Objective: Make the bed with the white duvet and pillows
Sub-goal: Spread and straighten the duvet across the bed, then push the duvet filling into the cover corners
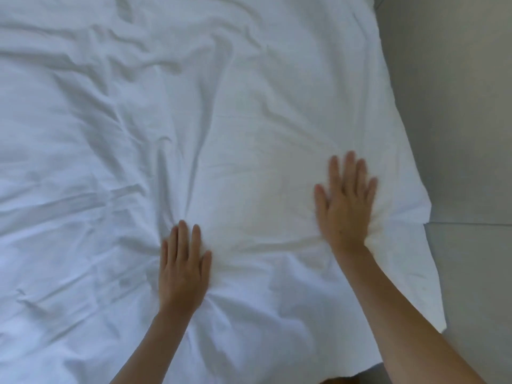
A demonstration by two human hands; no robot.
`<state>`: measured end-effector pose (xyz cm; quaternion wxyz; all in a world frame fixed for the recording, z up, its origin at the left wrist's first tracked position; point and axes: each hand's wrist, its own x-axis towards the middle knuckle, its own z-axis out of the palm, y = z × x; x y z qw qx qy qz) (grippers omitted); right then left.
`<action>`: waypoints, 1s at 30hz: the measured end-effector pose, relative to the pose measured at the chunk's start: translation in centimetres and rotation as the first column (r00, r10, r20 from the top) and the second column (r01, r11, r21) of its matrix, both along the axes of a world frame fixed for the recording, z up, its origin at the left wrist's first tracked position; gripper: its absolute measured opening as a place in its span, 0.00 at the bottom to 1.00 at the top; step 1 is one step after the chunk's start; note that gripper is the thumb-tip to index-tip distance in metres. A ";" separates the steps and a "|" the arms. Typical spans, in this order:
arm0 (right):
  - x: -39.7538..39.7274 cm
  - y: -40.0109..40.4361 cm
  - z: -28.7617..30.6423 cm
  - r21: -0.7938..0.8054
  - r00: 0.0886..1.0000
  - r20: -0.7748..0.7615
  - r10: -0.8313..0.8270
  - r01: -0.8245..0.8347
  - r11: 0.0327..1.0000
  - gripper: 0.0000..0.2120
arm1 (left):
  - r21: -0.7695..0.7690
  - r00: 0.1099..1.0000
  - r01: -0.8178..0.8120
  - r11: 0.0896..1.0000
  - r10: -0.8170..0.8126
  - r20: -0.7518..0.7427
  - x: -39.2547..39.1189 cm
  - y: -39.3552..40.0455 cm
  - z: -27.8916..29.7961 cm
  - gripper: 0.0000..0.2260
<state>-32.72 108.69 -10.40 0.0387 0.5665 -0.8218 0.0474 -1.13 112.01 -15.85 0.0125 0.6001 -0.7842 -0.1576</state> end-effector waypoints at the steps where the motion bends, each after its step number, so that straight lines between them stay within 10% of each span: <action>1: -0.8 1.4 -0.4 0.000 0.989 0.065 -0.132 0.132 0.991 0.29 | 0.014 1.000 0.020 1.000 -0.021 0.020 1.3 2.0 -0.2 0.25; 10: 0.3 9.8 1.4 0.267 0.904 0.227 -0.363 0.301 0.916 0.34 | 0.334 0.984 0.110 0.936 -0.150 0.096 6.3 13.8 3.6 0.26; 30: 18.9 22.0 21.6 0.581 0.828 0.560 0.034 -0.422 0.696 0.30 | 0.507 0.752 -0.556 0.659 0.658 -0.031 15.1 28.9 27.4 0.18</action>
